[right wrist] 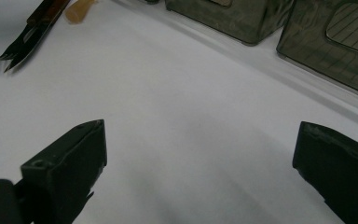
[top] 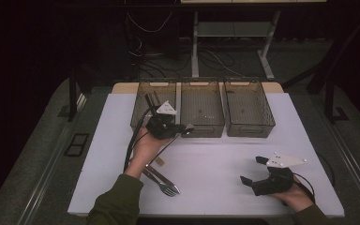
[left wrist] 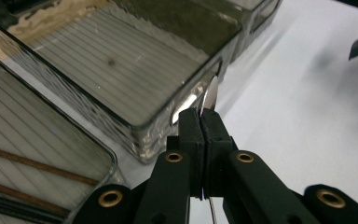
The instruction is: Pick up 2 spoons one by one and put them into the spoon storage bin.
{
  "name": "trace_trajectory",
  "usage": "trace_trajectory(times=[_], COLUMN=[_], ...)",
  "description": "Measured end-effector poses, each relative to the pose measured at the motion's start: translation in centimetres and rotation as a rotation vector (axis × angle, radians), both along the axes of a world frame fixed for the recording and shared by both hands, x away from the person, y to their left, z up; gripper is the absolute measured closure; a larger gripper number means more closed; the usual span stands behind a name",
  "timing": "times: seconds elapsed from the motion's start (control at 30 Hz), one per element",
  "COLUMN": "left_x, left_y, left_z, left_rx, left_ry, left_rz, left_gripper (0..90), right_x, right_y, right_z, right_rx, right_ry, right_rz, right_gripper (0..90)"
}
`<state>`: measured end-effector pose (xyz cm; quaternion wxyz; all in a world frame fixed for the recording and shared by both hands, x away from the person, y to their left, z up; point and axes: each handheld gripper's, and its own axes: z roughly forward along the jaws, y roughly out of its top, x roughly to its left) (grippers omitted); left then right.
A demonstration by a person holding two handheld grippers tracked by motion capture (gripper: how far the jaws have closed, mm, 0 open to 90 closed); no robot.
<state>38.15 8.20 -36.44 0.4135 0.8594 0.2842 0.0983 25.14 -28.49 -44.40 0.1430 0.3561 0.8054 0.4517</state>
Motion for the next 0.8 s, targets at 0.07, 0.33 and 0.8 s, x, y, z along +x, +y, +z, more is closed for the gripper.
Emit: trace_trajectory(times=[0.07,0.33,0.8], left_x=[0.3,2.0,5.3], left_y=[-0.2,-1.4,-4.3], left_z=[0.3,1.1,3.4], left_rx=[0.003,-0.008,0.009], left_ry=[-0.009,-0.01,-0.063], left_rz=[-0.002,0.023,0.041], left_gripper=[88.7,88.7,88.7], right_x=[0.0,0.0,-0.1], right_y=[0.0,-0.1,-0.3], right_z=[0.1,0.2,0.5], right_rx=[0.007,0.009,0.017], right_ry=[-0.003,-0.01,-0.023], right_rz=[0.001,-0.003,-0.003], right_gripper=[3.1,3.1,3.1])
